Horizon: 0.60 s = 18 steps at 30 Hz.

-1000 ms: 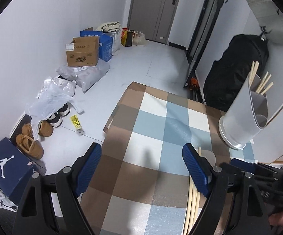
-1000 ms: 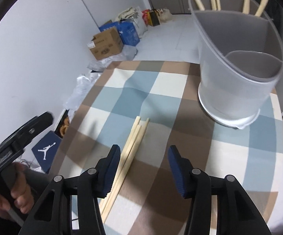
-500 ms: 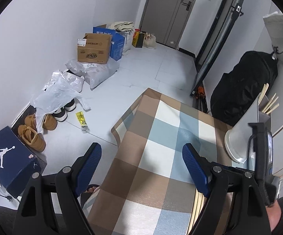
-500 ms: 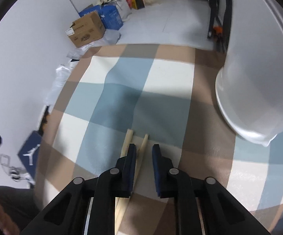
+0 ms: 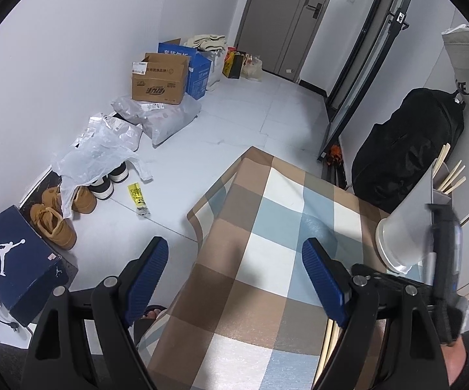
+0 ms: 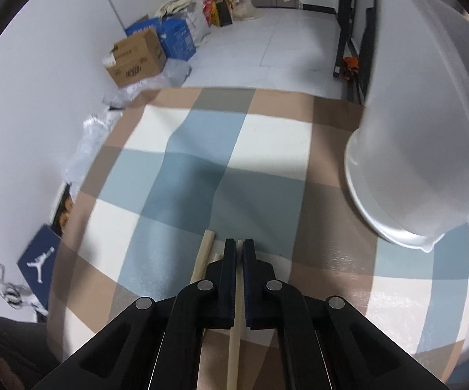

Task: Organize utensils
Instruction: 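Close the right gripper on one wooden stick, then lift the stick with the right gripper while the left gripper grasps a stick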

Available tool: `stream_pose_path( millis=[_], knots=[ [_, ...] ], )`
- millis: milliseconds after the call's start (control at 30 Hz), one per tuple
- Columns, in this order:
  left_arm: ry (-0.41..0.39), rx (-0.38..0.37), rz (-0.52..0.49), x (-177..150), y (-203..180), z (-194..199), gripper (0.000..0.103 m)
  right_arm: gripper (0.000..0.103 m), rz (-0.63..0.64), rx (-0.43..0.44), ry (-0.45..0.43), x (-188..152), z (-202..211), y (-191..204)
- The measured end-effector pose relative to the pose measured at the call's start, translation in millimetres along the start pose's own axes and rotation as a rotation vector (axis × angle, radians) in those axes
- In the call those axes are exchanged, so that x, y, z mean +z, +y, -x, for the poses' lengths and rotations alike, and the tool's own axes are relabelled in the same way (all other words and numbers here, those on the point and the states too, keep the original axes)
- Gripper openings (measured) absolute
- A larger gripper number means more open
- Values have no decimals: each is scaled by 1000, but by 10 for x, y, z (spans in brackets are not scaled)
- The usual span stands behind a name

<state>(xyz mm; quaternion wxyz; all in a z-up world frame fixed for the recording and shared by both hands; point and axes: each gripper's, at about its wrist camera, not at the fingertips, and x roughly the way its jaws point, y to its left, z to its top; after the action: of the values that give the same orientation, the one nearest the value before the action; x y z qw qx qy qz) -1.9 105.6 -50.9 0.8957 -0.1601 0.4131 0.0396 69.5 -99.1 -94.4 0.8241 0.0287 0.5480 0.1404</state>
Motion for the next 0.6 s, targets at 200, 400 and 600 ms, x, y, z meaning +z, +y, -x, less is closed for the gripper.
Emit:
stream_pose_path(
  millis=[200,400,600],
  knots=[
    [39,12,-41,-49,-120,-100,81,3,17,58,-120,-18,455,-52],
    [118,2,-164,-154,-460,-248,81,2,36,110,-218,-43,889,-125],
    [215,3,-242,-272,-746,-437,81,2,46,144,-286,-85,1139,-307]
  ],
)
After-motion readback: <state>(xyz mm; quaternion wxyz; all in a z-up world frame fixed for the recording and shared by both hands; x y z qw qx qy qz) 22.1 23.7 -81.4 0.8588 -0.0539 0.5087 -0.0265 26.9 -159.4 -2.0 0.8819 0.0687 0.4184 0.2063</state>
